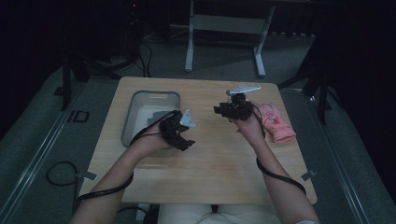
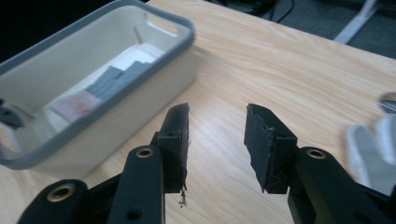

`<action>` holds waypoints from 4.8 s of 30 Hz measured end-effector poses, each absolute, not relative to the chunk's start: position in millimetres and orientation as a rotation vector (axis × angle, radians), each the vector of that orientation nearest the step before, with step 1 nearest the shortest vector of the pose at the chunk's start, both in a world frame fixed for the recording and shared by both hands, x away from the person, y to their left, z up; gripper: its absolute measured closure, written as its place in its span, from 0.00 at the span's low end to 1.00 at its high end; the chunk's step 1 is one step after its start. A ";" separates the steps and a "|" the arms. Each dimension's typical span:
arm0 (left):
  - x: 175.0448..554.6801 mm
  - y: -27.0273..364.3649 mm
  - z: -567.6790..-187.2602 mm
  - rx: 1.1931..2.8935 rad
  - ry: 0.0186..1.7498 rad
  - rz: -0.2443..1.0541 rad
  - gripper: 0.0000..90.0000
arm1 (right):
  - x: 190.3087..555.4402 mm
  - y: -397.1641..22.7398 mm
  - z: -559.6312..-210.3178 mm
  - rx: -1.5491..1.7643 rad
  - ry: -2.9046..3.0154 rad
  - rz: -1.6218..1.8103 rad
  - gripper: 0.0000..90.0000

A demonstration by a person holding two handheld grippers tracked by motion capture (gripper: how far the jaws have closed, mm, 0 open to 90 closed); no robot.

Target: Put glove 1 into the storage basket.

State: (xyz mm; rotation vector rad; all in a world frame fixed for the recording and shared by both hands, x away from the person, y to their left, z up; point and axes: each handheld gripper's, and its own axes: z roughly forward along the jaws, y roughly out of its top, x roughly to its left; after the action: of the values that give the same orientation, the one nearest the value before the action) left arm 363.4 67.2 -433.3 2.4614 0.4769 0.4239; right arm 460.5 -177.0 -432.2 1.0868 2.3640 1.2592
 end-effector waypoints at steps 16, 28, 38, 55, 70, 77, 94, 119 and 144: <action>333.4 31.2 -471.6 2.396 0.476 0.314 0.02 | 466.3 -250.7 -460.6 1.157 2.301 1.116 0.69; 313.2 13.5 -525.2 2.398 0.467 0.354 0.02 | 506.2 -286.3 -468.2 1.279 2.226 0.947 0.68; 301.3 18.4 -546.6 2.305 0.508 0.335 0.02 | 527.2 -283.9 -478.4 1.304 2.250 0.968 0.64; 293.8 29.1 -556.1 2.257 0.557 0.399 0.02 | 553.6 -263.4 -522.6 1.252 2.326 0.867 0.66; 295.3 31.2 -559.7 2.262 0.544 0.408 0.02 | 544.6 -265.5 -520.4 1.422 2.267 0.946 0.98; 295.3 33.6 -559.7 2.253 0.550 0.400 0.02 | 501.8 -258.5 -485.8 1.397 2.167 1.117 0.98; 292.9 32.0 -559.4 2.257 0.524 0.409 0.02 | 365.7 -229.6 -453.3 1.442 1.966 1.320 0.98; 290.0 33.6 -560.5 2.262 0.494 0.413 0.02 | 383.0 -186.5 -538.1 1.637 2.071 1.113 0.93; 290.6 36.1 -562.1 2.243 0.513 0.375 0.02 | 377.0 -296.0 -481.5 1.294 2.056 1.111 0.74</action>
State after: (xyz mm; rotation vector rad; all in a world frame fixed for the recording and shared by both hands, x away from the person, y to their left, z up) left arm 290.6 36.1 -562.1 2.2426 0.5130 0.3752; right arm 377.0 -296.0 -481.5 1.2942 2.0560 1.1105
